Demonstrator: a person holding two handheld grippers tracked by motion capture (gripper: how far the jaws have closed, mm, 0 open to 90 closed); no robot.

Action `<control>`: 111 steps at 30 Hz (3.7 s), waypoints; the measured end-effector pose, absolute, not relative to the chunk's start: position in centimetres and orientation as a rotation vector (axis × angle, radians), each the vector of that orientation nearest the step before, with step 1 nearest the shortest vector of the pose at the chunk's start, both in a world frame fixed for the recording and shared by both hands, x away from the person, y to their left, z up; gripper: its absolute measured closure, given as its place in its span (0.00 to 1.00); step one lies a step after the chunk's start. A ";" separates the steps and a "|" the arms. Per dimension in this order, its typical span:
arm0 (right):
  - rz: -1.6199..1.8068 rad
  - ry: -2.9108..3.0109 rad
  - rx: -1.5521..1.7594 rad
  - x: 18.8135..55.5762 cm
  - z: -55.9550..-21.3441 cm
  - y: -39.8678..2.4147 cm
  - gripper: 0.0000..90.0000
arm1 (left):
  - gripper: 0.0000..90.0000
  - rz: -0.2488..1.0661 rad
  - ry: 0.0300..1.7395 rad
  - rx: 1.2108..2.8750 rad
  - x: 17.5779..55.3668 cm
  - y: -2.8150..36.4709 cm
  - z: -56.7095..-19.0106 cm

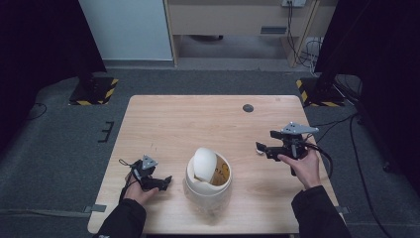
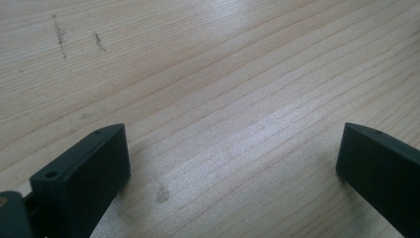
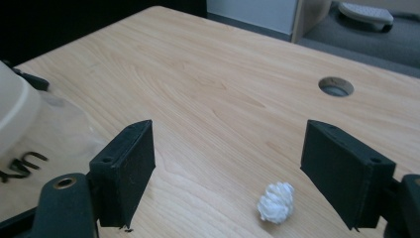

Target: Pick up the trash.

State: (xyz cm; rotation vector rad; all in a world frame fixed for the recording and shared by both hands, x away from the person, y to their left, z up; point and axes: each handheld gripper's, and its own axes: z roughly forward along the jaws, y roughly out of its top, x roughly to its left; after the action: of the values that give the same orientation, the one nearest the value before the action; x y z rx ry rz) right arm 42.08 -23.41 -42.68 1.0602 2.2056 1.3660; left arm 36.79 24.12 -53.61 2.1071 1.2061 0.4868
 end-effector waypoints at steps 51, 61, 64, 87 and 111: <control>0.908 2.342 1.180 47.2 -51.9 -22.1 0.43 | 0.00 0.487 1.207 2.107 36.8 24.1 -53.6; 0.906 2.347 1.208 47.5 -52.0 -21.9 0.50 | 0.00 0.487 1.207 2.107 36.8 24.1 -53.6; 0.894 2.353 1.208 47.6 -52.1 -21.9 0.53 | 0.00 0.487 1.207 2.107 36.8 24.1 -53.6; 0.952 2.381 1.255 47.2 -50.9 -22.3 0.74 | 0.00 0.487 1.207 2.107 36.8 24.1 -53.6; 1.237 2.289 1.150 42.8 -45.1 -23.9 0.74 | 0.00 0.487 1.207 2.107 36.8 24.1 -53.6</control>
State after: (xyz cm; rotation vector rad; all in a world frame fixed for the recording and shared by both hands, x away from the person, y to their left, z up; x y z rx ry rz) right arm 42.78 -23.89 -45.14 1.1495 2.2894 1.2367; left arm 36.79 24.10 -53.61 2.1070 1.2071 0.4866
